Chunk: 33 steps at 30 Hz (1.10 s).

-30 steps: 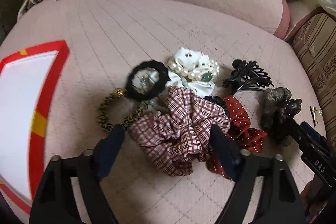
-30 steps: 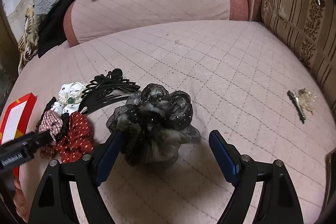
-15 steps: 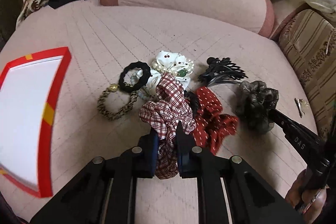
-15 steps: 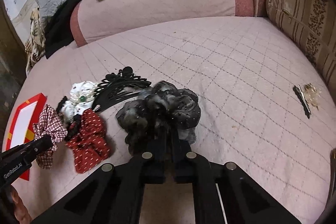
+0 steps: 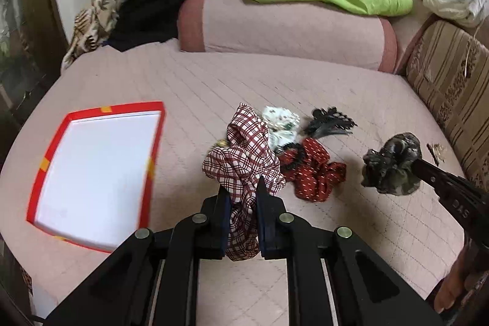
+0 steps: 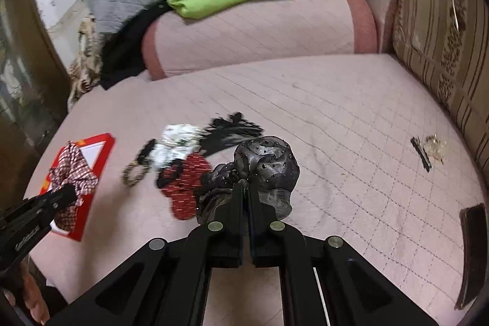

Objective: Organize jewelry
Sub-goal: 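Carry both scrunchies over the red-rimmed tray and open both grippers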

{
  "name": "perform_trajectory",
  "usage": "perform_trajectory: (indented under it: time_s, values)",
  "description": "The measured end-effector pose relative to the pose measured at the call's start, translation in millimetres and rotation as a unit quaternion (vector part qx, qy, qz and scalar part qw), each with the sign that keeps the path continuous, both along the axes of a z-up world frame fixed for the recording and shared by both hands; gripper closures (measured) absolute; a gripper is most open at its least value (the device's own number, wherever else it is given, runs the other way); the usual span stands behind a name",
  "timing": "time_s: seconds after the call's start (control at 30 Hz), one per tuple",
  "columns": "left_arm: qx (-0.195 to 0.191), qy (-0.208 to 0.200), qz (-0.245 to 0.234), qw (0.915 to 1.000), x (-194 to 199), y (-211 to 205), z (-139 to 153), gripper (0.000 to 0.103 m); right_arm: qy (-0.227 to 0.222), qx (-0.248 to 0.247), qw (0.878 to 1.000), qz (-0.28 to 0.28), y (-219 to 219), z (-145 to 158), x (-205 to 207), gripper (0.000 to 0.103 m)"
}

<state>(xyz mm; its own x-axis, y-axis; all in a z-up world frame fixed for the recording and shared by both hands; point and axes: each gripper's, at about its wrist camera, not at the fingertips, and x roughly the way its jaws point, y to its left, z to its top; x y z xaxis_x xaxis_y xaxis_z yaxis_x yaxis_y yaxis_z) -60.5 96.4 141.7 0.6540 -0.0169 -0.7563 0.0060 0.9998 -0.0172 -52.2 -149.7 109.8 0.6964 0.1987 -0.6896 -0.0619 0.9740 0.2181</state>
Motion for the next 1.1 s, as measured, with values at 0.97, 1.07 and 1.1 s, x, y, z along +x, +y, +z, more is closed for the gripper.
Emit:
perform_trajectory:
  time_s: [0.97,1.07,1.1]
  values:
    - [-0.129,0.025,0.22,0.9666,108.6,301.0,-48.3,0.089,0.019,-0.058,0.968,0.244,299.0,17.4,81.8,0.1]
    - [-0.123,0.025,0.234,0.9641,120.9,318.6,-60.3,0.088,0.025,-0.076,0.962,0.26,337.9,0.0,104.9,0.1]
    - [-0.126,0.027,0.238,0.9626,123.7,322.9,-65.2,0.087,0.025,-0.087,0.961,0.263,349.4,-7.1,112.6,0.1]
